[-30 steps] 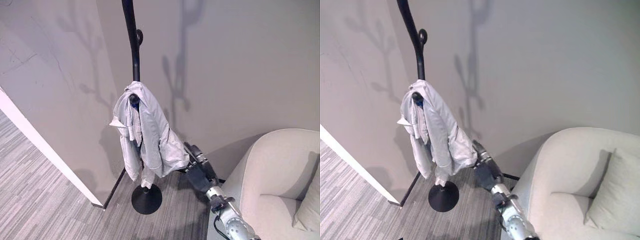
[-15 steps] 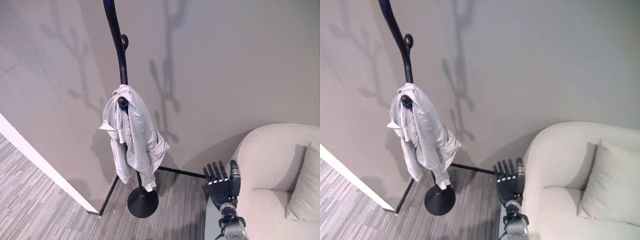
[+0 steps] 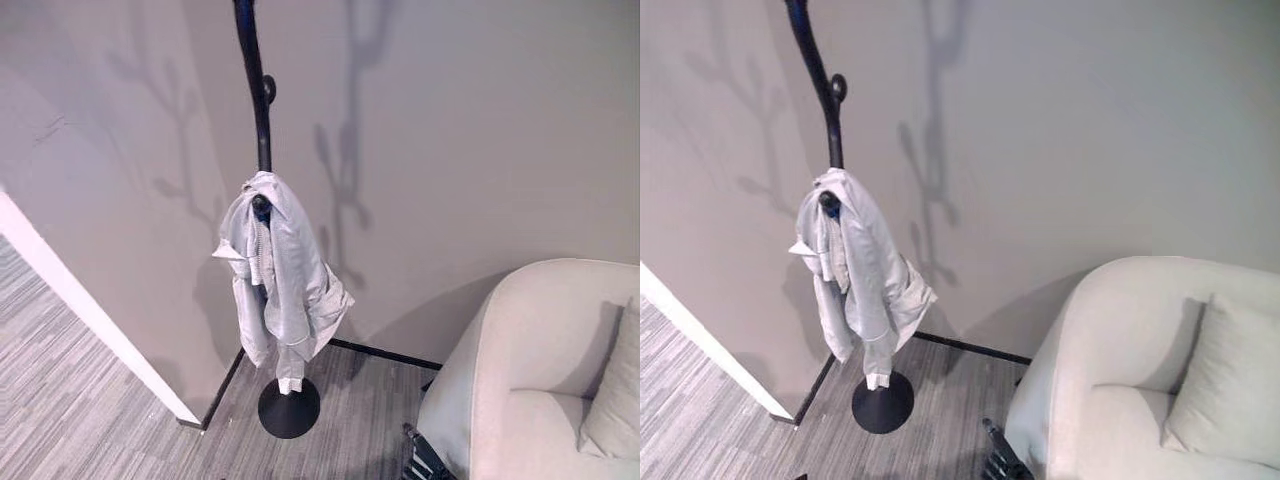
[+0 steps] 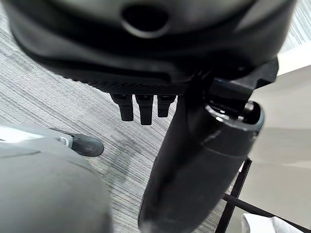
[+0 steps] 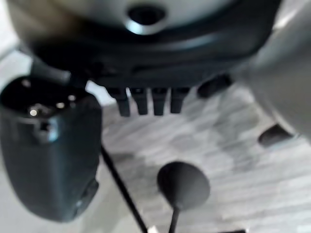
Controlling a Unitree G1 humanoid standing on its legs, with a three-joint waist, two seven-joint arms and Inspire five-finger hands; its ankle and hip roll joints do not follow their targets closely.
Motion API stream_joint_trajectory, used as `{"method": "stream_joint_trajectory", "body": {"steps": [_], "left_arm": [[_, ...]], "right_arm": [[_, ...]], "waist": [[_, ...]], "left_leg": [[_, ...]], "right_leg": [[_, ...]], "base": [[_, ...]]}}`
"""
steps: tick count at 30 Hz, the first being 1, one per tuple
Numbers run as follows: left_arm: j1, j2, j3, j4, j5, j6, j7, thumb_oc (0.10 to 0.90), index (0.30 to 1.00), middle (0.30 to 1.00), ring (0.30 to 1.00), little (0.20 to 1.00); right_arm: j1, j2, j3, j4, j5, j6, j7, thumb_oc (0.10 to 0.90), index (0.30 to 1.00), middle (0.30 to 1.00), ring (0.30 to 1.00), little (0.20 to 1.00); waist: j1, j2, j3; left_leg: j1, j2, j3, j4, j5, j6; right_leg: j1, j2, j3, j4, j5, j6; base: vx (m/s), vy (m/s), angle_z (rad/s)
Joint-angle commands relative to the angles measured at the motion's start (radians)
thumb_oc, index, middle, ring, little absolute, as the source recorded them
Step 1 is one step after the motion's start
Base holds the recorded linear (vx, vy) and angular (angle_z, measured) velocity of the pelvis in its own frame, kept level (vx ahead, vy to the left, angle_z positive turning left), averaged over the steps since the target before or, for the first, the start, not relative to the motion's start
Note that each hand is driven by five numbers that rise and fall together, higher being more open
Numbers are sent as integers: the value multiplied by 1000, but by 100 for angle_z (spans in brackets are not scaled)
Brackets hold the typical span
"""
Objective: Hang the clothes on the sofa on the clothes rack.
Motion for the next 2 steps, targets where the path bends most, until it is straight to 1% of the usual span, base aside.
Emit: {"method": "stream_joint_trajectory", "body": {"steps": [1,2], "left_arm": [[-64,11,-28,61,45,-16,0,800,900,900,900,900],[-68,10,-35,62,51,-14,-5,800,900,900,900,900]], "right_arm": [[-87,15,-33,43,-28,-16,-19,800,900,900,900,900],[-88,14,-50,76,-24,-11,-21,800,900,900,900,900]], "waist": [[0,-34,-23],[2,-32,-23]], "left_leg": [[-82,-8,-38,20,-37,4],[-83,-9,-42,20,-37,4]], "right_leg": [[46,-64,-45,36,-154,70],[47,-64,-47,37,-154,70]], "base": [[10,7,22],[14,10,25]]}}
